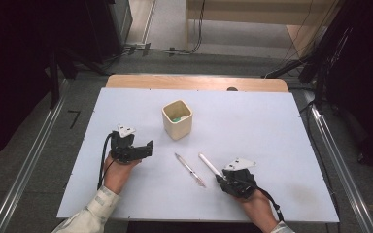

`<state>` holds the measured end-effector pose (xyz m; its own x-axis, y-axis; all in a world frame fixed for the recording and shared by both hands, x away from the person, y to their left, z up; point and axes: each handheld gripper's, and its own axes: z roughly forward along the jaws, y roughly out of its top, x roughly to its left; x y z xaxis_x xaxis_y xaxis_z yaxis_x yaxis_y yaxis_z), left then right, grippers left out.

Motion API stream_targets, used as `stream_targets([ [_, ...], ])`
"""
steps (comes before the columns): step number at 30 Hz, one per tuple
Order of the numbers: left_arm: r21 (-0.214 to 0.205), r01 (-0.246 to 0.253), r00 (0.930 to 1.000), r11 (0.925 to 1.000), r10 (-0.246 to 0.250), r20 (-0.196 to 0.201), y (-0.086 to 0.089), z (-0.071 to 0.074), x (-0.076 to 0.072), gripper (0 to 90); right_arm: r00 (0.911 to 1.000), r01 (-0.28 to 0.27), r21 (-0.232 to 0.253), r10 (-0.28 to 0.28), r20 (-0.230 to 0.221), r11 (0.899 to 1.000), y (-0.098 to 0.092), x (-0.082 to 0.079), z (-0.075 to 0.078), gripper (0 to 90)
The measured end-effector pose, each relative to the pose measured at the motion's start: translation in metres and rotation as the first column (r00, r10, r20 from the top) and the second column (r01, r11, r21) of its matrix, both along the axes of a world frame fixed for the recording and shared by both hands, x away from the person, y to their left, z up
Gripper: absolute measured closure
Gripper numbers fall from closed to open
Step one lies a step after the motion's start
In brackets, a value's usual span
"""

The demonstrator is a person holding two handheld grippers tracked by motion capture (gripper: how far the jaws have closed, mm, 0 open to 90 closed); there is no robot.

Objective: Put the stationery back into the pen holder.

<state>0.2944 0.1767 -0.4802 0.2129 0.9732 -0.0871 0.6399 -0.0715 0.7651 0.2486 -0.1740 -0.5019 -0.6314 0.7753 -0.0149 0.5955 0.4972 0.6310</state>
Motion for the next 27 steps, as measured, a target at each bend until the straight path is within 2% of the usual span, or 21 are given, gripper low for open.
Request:
stream_targets([
  [8, -0.001, -0.001, 1.0000, 1.0000, 0.001, -0.001, -0.0001, 0.0002, -0.0001, 13.4, 0.9999, -0.008, -0.016, 0.008, 0.012, 1.000, 0.0011, -0.0012, -0.0004, 68.6],
  [17, -0.003, -0.001, 1.0000, 1.0000, 0.001, -0.001, -0.0003, 0.0003, -0.0002, 13.4, 1.0000, -0.003, -0.006, 0.003, 0.004, 1.000, 0.0008, -0.0006, -0.0006, 75.1],
  [27, -0.005, 0.000, 1.0000, 1.0000, 0.000, 0.003, -0.0008, 0.0007, -0.0009, 13.4, 1.0000, -0.006, 0.002, 0.006, 0.004, 1.000, 0.0002, -0.0001, -0.0010, 76.5],
])
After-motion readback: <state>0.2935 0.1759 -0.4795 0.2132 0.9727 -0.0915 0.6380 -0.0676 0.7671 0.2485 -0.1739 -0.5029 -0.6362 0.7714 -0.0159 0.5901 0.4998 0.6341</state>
